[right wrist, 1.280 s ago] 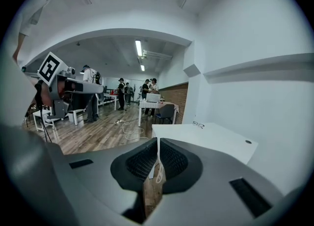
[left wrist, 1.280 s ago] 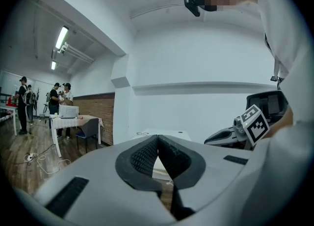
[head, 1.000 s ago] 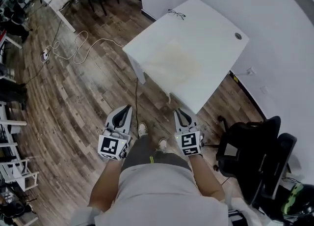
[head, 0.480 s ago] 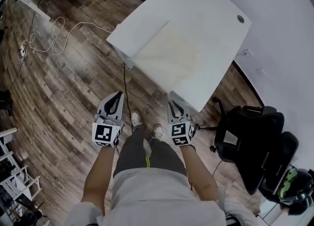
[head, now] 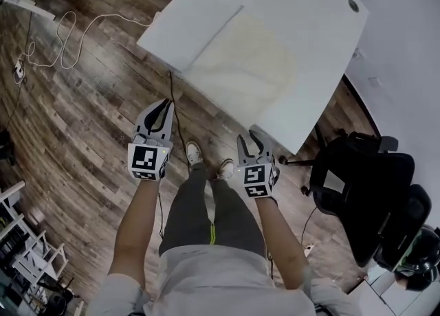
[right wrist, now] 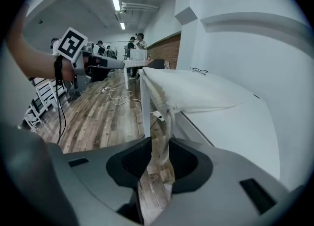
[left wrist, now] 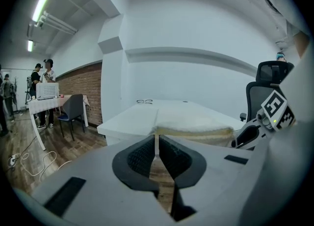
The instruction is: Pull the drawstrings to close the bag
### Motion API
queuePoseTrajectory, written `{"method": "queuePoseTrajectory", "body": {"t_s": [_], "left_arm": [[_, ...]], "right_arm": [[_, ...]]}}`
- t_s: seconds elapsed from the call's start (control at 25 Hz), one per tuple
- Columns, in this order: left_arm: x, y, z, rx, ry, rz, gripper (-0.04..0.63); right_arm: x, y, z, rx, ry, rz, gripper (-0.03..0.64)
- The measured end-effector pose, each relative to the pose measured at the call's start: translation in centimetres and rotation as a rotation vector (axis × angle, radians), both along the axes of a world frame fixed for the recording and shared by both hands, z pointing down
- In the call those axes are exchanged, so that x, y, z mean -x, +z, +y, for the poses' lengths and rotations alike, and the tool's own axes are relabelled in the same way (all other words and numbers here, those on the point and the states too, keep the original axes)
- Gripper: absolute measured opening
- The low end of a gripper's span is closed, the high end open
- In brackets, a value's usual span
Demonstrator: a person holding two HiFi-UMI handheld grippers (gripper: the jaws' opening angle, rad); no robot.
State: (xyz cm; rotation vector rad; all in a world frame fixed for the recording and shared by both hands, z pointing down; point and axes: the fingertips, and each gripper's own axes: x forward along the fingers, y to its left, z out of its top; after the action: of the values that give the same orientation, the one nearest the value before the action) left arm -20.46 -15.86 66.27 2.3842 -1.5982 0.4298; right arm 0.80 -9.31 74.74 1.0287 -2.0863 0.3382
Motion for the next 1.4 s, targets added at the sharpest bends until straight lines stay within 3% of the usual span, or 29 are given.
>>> {"method": "queuePoseTrajectory", "body": {"t_s": [0.24, 0.56, 0.76, 0.96, 1.16, 1.32, 1.36, 1.4], "left_arm": [[1.5, 4.1, -4.7, 0.03, -0.024, 0.001, 0.027], [1.4, 8.6, -8.6, 0.089, 0.038, -0.045, 0.119], [1.3, 10.5, -9.5, 0.118, 0.089, -0.027, 0.186], [0.6, 11.2, -10.4, 0.105, 0.135, 0.007, 0.187], [0.7, 10.5, -10.4, 0.063, 0.146, 0.135, 0.184], [0.9, 10.4, -10.5, 0.04, 0.156, 0.156, 0.182], [1.0, 10.5, -10.5, 0.038, 0.153, 0.151, 0.174], [1.0, 10.6, -10.5, 0.039, 0.153, 0.145, 0.091]], "right_arm": [[0.6, 1.7, -1.3, -0.012, 0.047, 0.0, 0.097], [0.2, 2.4, -2.5, -0.032, 0.109, -0.02, 0.092], [0.2, 2.3, -2.5, -0.031, 0.139, -0.035, 0.065], [0.4, 2.6, -2.6, -0.035, 0.154, -0.029, 0.054], [0.6, 2.1, -2.4, -0.046, 0.161, -0.037, 0.046], [0.8, 1.7, -2.3, -0.056, 0.173, -0.05, 0.037], [0.9, 1.6, -2.3, -0.058, 0.177, -0.053, 0.037], [0.9, 1.5, -2.3, -0.061, 0.182, -0.056, 0.037]]}}
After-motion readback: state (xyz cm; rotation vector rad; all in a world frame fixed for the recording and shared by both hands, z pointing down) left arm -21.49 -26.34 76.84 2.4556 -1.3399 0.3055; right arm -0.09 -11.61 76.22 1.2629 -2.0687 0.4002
